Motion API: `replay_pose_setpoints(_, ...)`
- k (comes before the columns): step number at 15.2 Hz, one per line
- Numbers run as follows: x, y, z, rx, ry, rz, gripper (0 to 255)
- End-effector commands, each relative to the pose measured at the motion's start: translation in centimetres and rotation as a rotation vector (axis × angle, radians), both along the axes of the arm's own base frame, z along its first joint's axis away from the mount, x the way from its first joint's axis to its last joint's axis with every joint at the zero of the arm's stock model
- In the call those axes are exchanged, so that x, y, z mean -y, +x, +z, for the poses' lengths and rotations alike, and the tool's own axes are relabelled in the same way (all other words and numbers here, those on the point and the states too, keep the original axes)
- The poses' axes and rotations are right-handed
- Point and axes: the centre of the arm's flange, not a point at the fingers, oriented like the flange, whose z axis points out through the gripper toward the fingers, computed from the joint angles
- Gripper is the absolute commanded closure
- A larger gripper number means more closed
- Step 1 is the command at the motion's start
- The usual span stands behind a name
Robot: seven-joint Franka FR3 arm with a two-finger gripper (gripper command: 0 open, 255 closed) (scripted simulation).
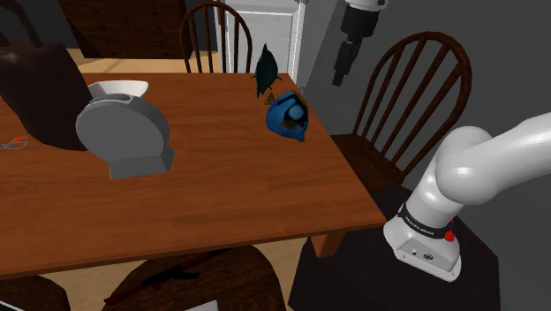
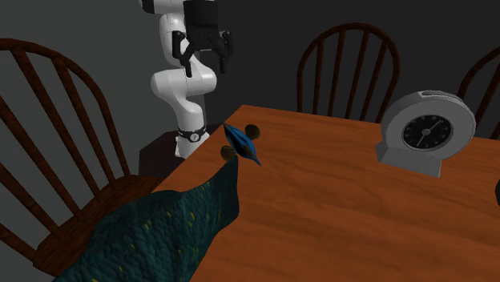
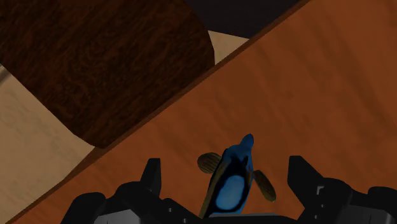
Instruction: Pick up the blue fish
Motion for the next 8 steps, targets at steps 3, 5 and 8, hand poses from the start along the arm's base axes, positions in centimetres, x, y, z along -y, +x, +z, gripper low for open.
replay_pose_setpoints(3,-2.3,1.4,-1.3,0.013,-0.044,0.026,0)
replay_pose_setpoints(5,-4.6,2.8,-2.7,0.027,-0.089,0.052,0)
replay_pose_setpoints(8,-8.0,4.7,-4.9,0.047,-0.155,0.092,0)
